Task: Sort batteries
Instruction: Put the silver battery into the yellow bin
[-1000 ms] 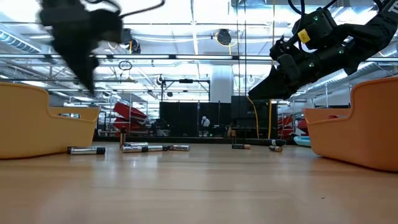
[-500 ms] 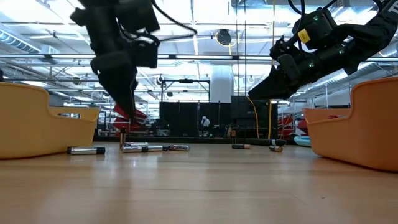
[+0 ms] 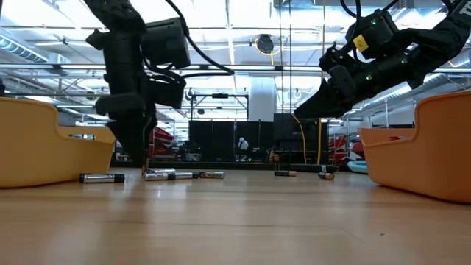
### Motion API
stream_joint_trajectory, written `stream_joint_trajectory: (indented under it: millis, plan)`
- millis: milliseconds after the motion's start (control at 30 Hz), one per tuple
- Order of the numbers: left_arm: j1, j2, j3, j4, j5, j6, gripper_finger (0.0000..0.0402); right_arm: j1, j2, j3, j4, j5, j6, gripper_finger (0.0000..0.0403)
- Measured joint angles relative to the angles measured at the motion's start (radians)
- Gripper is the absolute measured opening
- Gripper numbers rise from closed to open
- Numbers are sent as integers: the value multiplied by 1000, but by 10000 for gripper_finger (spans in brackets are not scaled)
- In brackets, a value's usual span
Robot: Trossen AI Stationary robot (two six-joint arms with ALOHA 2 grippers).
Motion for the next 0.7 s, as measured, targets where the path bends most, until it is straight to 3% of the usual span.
stream_joint_trajectory:
  millis: [333,467,633,700]
  plan:
    - [0,1,0,22,-9,20,200,0,0,0,-5,0,4,196]
    - [0,1,0,22,-13,32,148,0,0,0,-6,0,4,196]
    - [-1,1,1,25,-26,57,37,0,0,0,-6,0,4,196]
    - [-1,1,1,25,-27,61,34,0,0,0,-6,0,4,196]
